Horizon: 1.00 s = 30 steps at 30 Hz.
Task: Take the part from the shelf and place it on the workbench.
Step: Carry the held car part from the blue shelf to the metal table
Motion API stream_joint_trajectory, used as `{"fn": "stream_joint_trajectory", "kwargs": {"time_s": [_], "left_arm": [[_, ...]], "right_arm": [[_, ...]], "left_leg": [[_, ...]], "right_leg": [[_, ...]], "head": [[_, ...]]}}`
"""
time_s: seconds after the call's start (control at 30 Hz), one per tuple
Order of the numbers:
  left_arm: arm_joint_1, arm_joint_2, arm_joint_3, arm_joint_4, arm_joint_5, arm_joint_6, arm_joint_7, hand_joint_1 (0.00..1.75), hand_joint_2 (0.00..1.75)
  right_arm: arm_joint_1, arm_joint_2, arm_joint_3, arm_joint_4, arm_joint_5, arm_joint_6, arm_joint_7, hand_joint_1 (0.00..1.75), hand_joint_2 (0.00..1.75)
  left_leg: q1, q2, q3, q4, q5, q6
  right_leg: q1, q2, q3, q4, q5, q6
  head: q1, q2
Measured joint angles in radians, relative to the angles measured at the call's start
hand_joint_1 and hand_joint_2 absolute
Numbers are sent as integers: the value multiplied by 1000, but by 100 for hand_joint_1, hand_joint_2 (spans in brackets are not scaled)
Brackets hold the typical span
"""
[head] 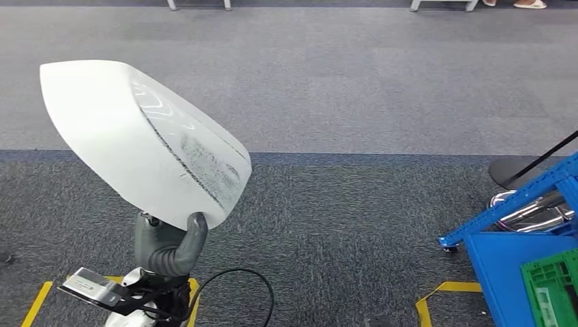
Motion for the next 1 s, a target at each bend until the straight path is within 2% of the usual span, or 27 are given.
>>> {"fn": "stream_joint_trajectory", "kwargs": {"time_s": [0.03,0.07,0.1,0.13,0.17,0.2,0.23,0.27,0.3,0.33,0.4,0.43,0.53,0.6,0.63,0.67,0.7,0.73,0.8,0.83,0.87,0.93,1.0], "left_arm": [[0,0,0,0,-1,-4,0,175,175],[0,0,0,0,-4,-8,0,175,175],[0,0,0,0,-6,-11,0,175,175],[1,0,0,0,-8,-14,0,175,175],[1,0,0,0,-10,-16,0,175,175],[0,0,0,0,-11,-16,0,175,175],[0,0,0,0,-12,-16,0,175,175],[0,0,0,0,-12,-16,0,175,175],[0,0,1,0,-12,-16,0,175,175],[0,0,1,0,-12,-16,0,175,175],[2,0,1,0,-12,-15,0,175,175],[3,0,1,0,-12,-14,0,175,175],[2,0,0,0,-12,-12,0,175,175],[2,0,0,0,-12,-12,0,175,175],[1,0,0,0,-12,-12,0,175,175],[2,1,0,0,-12,-12,0,175,175],[2,1,0,0,-12,-11,0,175,175],[2,1,0,0,-12,-10,0,175,175],[0,1,0,0,-12,-10,0,175,175],[0,1,0,0,-12,-10,0,175,175],[-1,1,0,0,-12,-10,0,175,175],[0,1,1,0,-12,-10,0,175,175],[-1,0,1,0,-13,-10,0,175,175]], "right_arm": [[2,0,0,0,0,-1,-2,0,175],[4,0,0,0,0,-1,-3,0,175],[5,0,0,0,0,0,-2,0,175],[5,0,0,0,1,0,0,0,175],[5,0,0,0,2,0,2,0,175],[4,0,0,0,2,-1,4,0,175],[3,0,0,0,2,-1,4,0,175],[3,0,0,0,2,-1,4,0,175],[3,0,0,0,2,-1,3,0,175],[2,0,1,0,3,-2,2,0,175],[2,1,3,0,5,-2,2,0,175],[2,1,4,0,5,-2,3,0,175],[2,3,6,0,4,-3,4,0,175],[2,3,6,0,4,-3,4,0,175],[2,3,7,0,5,-3,6,0,175],[3,3,8,0,4,-3,7,0,175],[3,3,10,0,4,-3,6,0,175],[3,3,11,0,4,-2,5,0,175],[1,3,12,0,3,-3,-1,0,175],[0,3,12,0,3,-3,-3,0,175],[0,3,13,0,2,-3,-3,0,175],[-1,3,14,0,2,-2,-3,0,175],[-4,3,15,0,2,-2,-4,0,175]], "left_leg": [[0,-11,-1,0,0,2],[0,-23,-1,0,0,3],[0,-36,0,1,0,3],[1,-49,1,2,0,2],[2,-62,2,3,-1,1],[3,-74,2,7,-3,-2],[3,-85,1,11,-6,-6],[2,-94,-2,16,-8,-11],[2,-101,-7,21,-9,-15],[2,-108,-12,23,-7,-20],[5,-123,-19,23,-3,-31],[5,-118,-21,27,-4,-36],[2,-72,-31,52,-23,-46],[2,-65,-34,60,-28,-47],[3,-55,-55,105,-50,-50],[5,-43,-84,165,-68,-52],[6,-29,-94,190,-67,-53],[7,-10,-93,191,-57,-51],[-2,28,-34,75,-7,-38],[-7,40,-20,44,-4,-33],[-11,43,-18,34,-9,-29],[-9,24,-19,27,-6,-19],[-4,5,-15,18,-2,-7]], "right_leg": [[0,14,-37,73,-29,2],[0,19,-70,132,-46,4],[0,21,-90,160,-43,5],[-1,22,-91,148,-19,6],[-2,27,-74,97,20,6],[-5,41,-46,27,60,6],[-8,62,-19,-36,87,7],[-11,83,2,-83,100,7],[-13,98,13,-105,101,5],[-12,101,17,-109,97,2],[-10,86,21,-108,100,-9],[-10,76,22,-110,101,-14],[-14,56,27,-113,102,-26],[-13,54,27,-113,102,-27],[-12,45,28,-113,100,-29],[-11,26,30,-113,98,-32],[-9,3,34,-113,94,-33],[-8,-22,39,-113,89,-34],[-2,-51,47,-112,80,-26],[0,-59,49,-112,77,-22],[2,-68,50,-113,75,-16],[1,-79,53,-115,70,-5],[-1,-43,37,-78,40,3]], "head": [[1,0],[2,0],[2,0],[2,0],[2,0],[2,0],[2,0],[3,0],[3,0],[2,0],[2,0],[1,0],[-7,0],[-9,0],[-10,0],[-11,0],[-12,0],[-13,0],[-13,0],[-12,0],[-11,0],[-9,0],[-7,0]]}}
